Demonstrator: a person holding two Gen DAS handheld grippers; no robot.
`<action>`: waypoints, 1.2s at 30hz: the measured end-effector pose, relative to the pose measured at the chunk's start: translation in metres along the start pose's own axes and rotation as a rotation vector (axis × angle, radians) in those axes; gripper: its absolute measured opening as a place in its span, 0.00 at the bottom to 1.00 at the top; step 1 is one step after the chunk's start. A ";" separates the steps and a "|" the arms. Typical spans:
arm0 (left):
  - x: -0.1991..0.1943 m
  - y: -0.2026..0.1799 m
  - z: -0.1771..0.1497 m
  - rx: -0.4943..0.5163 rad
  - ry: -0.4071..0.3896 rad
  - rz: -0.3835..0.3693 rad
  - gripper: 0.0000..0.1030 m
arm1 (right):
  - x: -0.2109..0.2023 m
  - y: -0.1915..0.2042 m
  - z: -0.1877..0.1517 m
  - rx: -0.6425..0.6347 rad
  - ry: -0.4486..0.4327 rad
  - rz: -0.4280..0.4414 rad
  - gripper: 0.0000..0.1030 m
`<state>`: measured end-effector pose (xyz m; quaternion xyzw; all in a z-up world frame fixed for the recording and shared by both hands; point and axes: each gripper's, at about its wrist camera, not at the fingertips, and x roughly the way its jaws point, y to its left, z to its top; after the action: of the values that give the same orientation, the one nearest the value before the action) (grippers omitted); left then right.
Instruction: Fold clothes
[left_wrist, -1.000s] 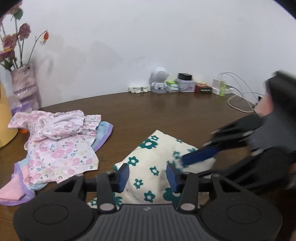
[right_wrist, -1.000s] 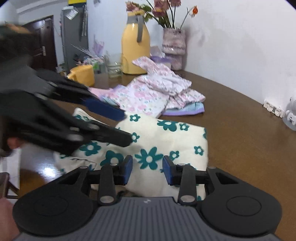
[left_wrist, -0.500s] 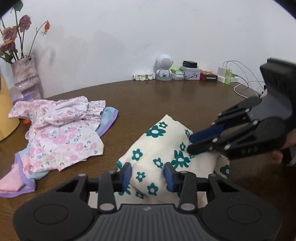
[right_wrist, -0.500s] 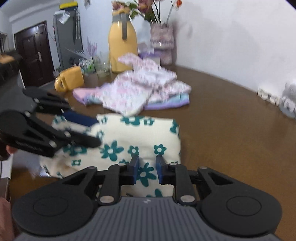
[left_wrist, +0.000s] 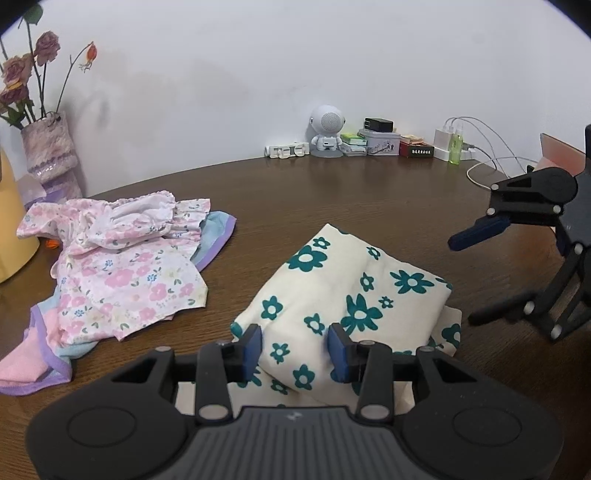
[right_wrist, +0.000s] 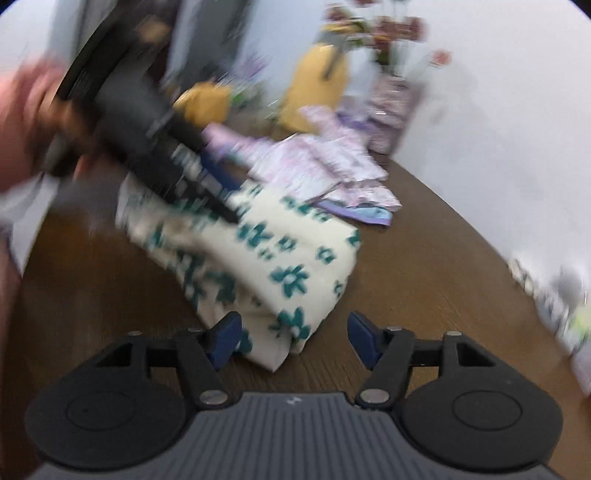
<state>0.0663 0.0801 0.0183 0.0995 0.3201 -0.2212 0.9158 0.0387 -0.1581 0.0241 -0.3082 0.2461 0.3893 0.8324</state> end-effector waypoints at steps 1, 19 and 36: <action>0.000 0.000 0.000 0.000 0.001 0.002 0.37 | 0.005 0.004 0.002 -0.045 0.018 -0.002 0.63; 0.001 0.003 0.001 0.012 0.024 -0.018 0.37 | 0.058 0.028 0.026 -0.328 0.096 -0.107 0.15; 0.002 0.002 0.001 0.019 0.023 -0.018 0.37 | 0.040 0.025 0.015 -0.435 0.072 0.000 0.55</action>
<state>0.0686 0.0809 0.0179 0.1081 0.3292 -0.2311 0.9091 0.0441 -0.1148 0.0009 -0.4941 0.1860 0.4219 0.7371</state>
